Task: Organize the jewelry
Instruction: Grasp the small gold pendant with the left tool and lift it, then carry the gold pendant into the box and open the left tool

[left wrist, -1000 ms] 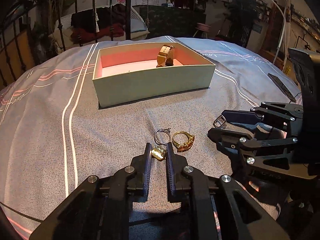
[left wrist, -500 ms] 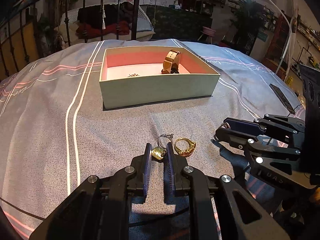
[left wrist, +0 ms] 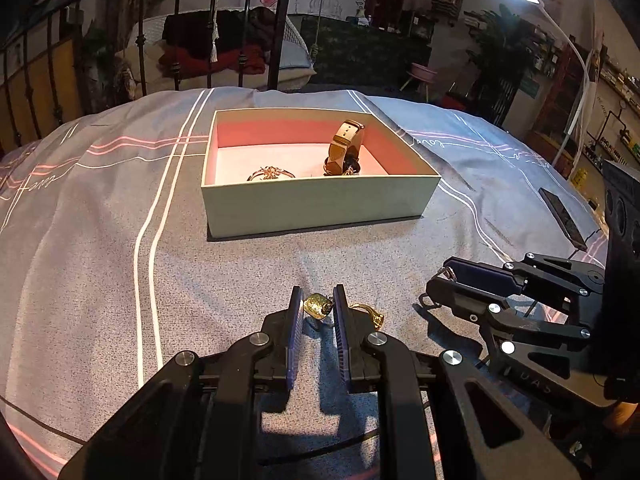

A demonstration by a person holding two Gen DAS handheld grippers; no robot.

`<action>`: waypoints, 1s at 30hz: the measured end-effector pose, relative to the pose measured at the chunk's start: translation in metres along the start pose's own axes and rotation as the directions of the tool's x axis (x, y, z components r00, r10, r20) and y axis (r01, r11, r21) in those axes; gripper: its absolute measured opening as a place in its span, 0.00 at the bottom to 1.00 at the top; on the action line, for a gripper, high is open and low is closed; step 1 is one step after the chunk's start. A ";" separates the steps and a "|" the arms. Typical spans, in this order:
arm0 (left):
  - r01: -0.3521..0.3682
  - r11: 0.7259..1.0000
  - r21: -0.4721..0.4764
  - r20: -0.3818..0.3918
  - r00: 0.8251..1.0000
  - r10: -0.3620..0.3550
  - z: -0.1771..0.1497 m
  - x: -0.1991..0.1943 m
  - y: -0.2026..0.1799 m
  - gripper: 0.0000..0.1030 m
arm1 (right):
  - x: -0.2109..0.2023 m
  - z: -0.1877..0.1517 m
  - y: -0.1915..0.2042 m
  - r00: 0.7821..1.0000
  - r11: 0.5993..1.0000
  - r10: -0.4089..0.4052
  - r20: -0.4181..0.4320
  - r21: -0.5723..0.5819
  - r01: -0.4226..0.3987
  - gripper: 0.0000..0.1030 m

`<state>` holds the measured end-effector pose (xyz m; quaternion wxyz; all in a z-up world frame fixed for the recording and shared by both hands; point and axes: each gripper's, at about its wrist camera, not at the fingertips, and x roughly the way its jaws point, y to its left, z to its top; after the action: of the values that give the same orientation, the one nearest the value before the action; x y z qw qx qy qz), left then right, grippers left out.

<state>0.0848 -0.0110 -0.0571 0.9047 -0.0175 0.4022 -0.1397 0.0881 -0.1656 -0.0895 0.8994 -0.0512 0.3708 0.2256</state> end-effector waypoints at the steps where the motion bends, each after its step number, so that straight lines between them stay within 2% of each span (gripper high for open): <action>1: 0.002 1.000 -0.005 0.003 1.000 -0.002 0.002 -0.001 0.001 0.14 | -0.001 0.001 0.000 1.000 1.000 -0.001 0.005 0.001 0.001 0.21; 14: -0.008 0.998 -0.057 0.073 0.997 0.012 0.042 -0.007 0.005 0.14 | -0.009 0.030 -0.003 0.997 1.000 -0.011 0.073 0.006 0.011 0.21; 21: -0.021 0.998 -0.052 0.119 0.992 0.027 0.073 -0.005 0.005 0.14 | -0.003 0.057 -0.006 0.994 1.000 -0.017 0.107 -0.003 0.018 0.21; 26: -0.033 0.998 -0.052 0.128 0.991 0.039 0.100 0.004 0.007 0.14 | 0.006 0.079 -0.011 0.991 0.999 -0.034 0.127 0.001 0.034 0.21; 30: -0.053 0.997 -0.051 0.098 0.994 0.058 0.118 0.018 0.008 0.14 | 0.017 0.092 -0.019 0.991 0.999 -0.051 0.120 0.007 0.051 0.21</action>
<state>0.1843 -0.0174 0.0085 0.9264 -0.0352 0.3603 -0.1037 0.1663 -0.1523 -0.0361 0.9258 -0.0453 0.3148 0.2045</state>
